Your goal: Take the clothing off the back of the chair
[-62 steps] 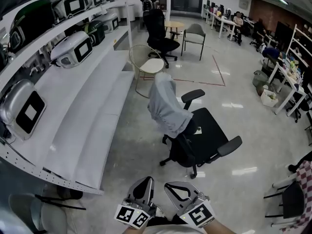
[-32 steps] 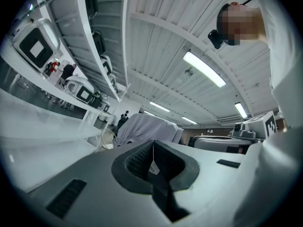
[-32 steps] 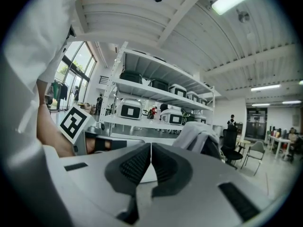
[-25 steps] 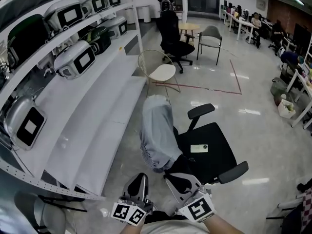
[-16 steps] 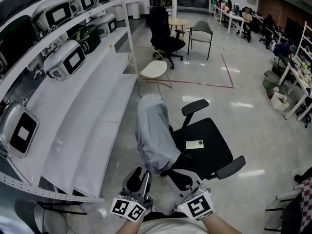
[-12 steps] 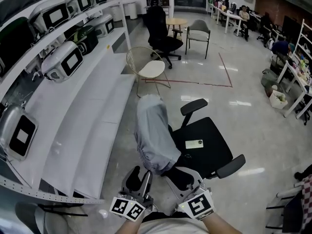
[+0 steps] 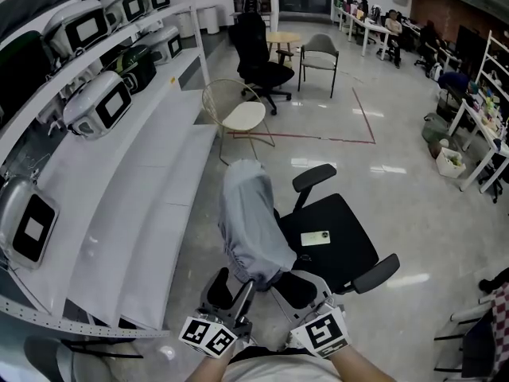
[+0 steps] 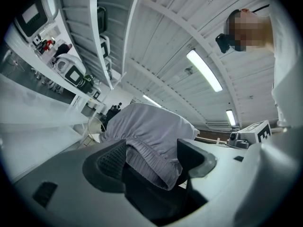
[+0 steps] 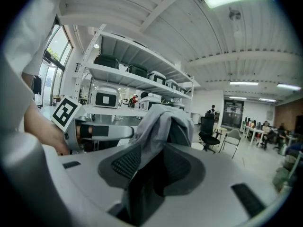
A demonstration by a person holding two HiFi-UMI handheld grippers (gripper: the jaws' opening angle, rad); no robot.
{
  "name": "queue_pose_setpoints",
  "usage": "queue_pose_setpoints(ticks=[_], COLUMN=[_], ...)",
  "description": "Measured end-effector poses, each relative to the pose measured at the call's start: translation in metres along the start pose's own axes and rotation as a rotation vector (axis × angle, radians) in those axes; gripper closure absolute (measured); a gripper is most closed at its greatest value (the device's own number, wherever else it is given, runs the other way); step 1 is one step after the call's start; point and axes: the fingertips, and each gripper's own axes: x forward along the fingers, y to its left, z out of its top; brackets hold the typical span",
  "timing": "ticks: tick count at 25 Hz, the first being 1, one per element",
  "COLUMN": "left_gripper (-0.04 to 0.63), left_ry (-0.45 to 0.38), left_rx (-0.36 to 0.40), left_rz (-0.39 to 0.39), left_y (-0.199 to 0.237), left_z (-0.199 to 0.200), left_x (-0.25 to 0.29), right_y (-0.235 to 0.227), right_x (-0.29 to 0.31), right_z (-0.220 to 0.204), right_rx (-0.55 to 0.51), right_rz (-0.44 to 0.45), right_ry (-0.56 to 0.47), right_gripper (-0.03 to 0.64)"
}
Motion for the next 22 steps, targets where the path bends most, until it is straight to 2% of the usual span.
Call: queue_pose_setpoints(ticks=[5,13,18,19,22], left_gripper=[0.264,0.264,0.267,0.281,0.412], left_ry=[0.012,0.044,0.071,0.069,0.046], left_rx=[-0.026,-0.090,-0.103,-0.103,-0.106], left_rz=[-0.023,-0.129,-0.134,-0.135,-0.169], left_y=[0.010,0.007,0.011,0.012,0.009], left_z=[0.000,-0.002,-0.007,-0.006,-0.002], left_x=[0.007,0.025,0.029,0.029,0.027], right_y=[0.003,0.007,0.005,0.004,0.004], right_x=[0.007,0.020,0.027,0.028,0.028], right_z=[-0.005,0.007,0.011,0.013,0.014], right_rx=[0.032,0.049,0.034,0.028,0.019], right_rz=[0.019,0.025,0.014,0.010,0.003], right_ry=[0.016,-0.035,-0.039,-0.046,-0.052], right_gripper=[0.472,0.476,0.545,0.558,0.578])
